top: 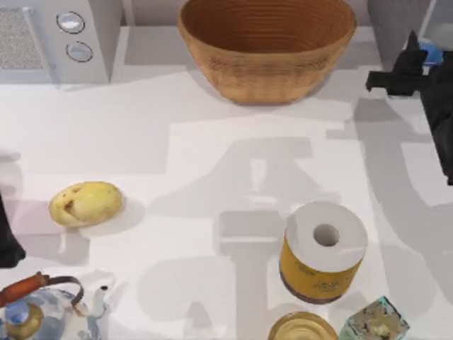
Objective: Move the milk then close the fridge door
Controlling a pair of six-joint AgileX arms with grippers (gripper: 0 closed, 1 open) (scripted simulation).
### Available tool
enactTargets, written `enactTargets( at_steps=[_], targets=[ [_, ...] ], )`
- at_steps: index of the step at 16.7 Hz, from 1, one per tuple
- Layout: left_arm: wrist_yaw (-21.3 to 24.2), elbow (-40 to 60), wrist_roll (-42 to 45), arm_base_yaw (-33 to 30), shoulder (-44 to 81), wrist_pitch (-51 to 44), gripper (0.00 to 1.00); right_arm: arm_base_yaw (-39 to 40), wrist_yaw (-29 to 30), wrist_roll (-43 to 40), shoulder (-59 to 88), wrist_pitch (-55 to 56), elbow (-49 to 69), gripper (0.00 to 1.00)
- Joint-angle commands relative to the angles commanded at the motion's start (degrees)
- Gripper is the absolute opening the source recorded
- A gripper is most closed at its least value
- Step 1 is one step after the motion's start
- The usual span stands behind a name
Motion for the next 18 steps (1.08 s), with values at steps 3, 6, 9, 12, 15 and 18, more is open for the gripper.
enactTargets(
  at_steps=[3,6,9,12,15,18],
  targets=[
    [0.0,0.0,0.0,0.0,0.0,0.0,1.00,-9.9,-11.3,-2.8,-6.8,2.5,-8.4,0.00],
    [0.0,0.0,0.0,0.0,0.0,0.0,1.00,-15.7,-17.2,-4.1,-11.0,3.7,-13.9,0.00],
    [0.0,0.0,0.0,0.0,0.0,0.0,1.00,-16.6,-18.2,-4.3,-11.7,3.9,-14.8,0.00],
    [0.0,0.0,0.0,0.0,0.0,0.0,1.00,-16.4,-18.1,-4.2,-11.5,3.8,-14.6,0.00],
    [0.0,0.0,0.0,0.0,0.0,0.0,1.00,-17.1,-18.6,-4.3,-9.6,3.5,-12.7,0.00],
    [0.0,0.0,0.0,0.0,0.0,0.0,1.00,-18.8,-19.9,-4.4,-2.8,2.2,-5.7,0.00]
  ],
)
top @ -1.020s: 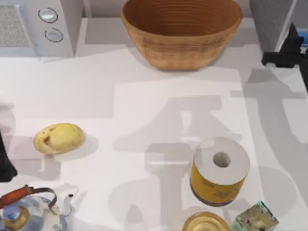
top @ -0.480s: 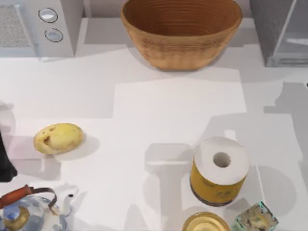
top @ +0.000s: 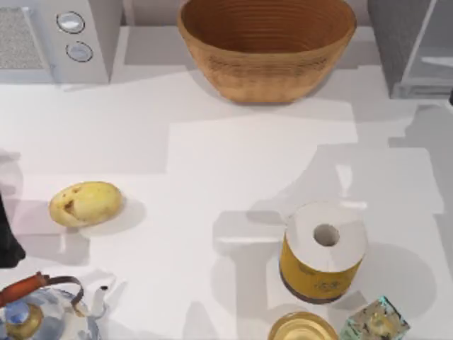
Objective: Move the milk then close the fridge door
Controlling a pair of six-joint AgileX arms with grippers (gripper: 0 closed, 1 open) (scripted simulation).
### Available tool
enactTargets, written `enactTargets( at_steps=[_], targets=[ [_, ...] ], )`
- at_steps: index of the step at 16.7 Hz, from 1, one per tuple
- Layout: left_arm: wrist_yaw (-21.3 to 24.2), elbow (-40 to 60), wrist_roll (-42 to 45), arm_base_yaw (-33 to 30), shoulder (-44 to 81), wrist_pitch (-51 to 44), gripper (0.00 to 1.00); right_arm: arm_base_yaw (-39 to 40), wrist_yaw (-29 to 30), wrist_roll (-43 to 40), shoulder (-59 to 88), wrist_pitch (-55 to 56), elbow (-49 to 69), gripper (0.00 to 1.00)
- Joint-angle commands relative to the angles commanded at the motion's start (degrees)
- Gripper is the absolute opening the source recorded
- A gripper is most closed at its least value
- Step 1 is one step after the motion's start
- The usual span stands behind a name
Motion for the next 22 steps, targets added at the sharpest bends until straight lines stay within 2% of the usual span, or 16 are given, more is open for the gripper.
enactTargets(
  at_steps=[15,22],
  targets=[
    [0.0,0.0,0.0,0.0,0.0,0.0,1.00,-8.2,-7.1,-0.4,31.1,-8.7,37.4,0.00],
    [0.0,0.0,0.0,0.0,0.0,0.0,1.00,-9.1,-8.4,-0.8,34.3,-10.8,40.9,0.00]
  ],
)
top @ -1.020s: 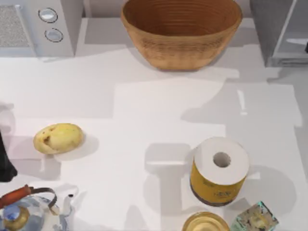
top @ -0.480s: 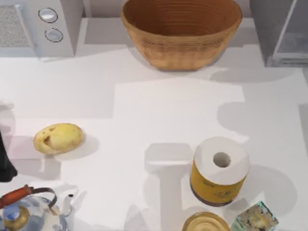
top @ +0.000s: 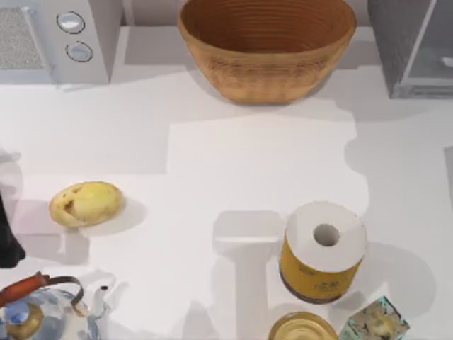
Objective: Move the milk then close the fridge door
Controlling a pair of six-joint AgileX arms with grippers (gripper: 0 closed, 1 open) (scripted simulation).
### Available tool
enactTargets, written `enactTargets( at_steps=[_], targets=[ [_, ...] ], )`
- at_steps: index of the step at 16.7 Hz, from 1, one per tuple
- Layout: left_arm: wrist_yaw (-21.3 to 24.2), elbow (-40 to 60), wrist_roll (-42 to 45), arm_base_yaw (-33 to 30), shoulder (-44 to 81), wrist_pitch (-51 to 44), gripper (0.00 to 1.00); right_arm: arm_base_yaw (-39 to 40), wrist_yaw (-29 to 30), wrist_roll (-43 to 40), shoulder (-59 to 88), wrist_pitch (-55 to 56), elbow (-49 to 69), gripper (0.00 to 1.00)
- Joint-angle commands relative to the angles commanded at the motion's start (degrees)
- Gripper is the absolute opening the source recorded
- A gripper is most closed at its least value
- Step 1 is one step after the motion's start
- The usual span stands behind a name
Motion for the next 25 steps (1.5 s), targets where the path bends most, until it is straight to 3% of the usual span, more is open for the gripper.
enactTargets(
  at_steps=[7,20,25],
  targets=[
    [0.0,0.0,0.0,0.0,0.0,0.0,1.00,-0.3,-0.1,-0.1,0.2,-0.1,0.2,0.00],
    [0.0,0.0,0.0,0.0,0.0,0.0,1.00,-0.3,-0.1,-0.1,0.2,-0.1,0.2,0.98],
    [0.0,0.0,0.0,0.0,0.0,0.0,1.00,-0.3,-0.1,-0.1,0.2,-0.1,0.2,1.00]
  ],
)
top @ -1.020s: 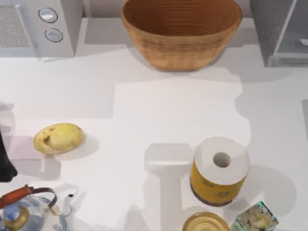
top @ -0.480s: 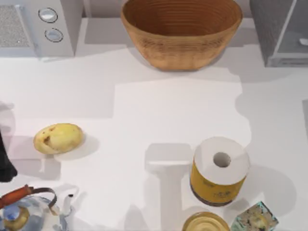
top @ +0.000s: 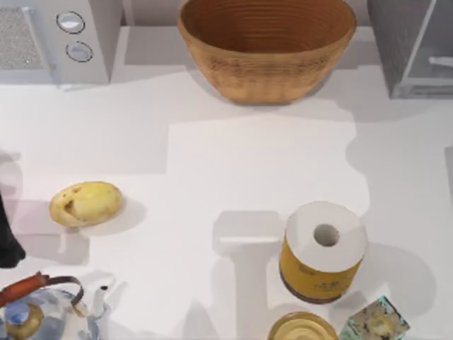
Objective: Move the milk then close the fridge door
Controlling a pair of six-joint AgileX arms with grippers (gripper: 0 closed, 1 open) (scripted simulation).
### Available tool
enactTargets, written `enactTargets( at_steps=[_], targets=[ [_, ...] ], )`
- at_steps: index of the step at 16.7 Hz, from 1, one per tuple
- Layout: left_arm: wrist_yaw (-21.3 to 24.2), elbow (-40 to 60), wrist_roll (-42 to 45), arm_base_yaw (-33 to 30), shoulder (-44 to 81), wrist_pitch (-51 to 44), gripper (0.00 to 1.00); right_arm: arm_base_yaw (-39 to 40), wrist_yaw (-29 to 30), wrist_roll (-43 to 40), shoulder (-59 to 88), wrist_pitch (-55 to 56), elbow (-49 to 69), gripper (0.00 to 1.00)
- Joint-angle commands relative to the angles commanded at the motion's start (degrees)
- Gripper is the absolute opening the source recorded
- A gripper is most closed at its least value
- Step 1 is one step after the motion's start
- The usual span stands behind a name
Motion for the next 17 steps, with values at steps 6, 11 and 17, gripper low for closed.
enactTargets(
  at_steps=[6,11,17],
  targets=[
    [0.0,0.0,0.0,0.0,0.0,0.0,1.00,0.1,0.1,-0.1,-0.5,-0.1,-0.2,1.00],
    [0.0,0.0,0.0,0.0,0.0,0.0,1.00,0.3,1.5,-0.9,-11.3,-4.1,-6.1,1.00],
    [0.0,0.0,0.0,0.0,0.0,0.0,1.00,2.7,2.8,-0.9,-38.7,-13.2,-19.4,1.00]
  ],
)
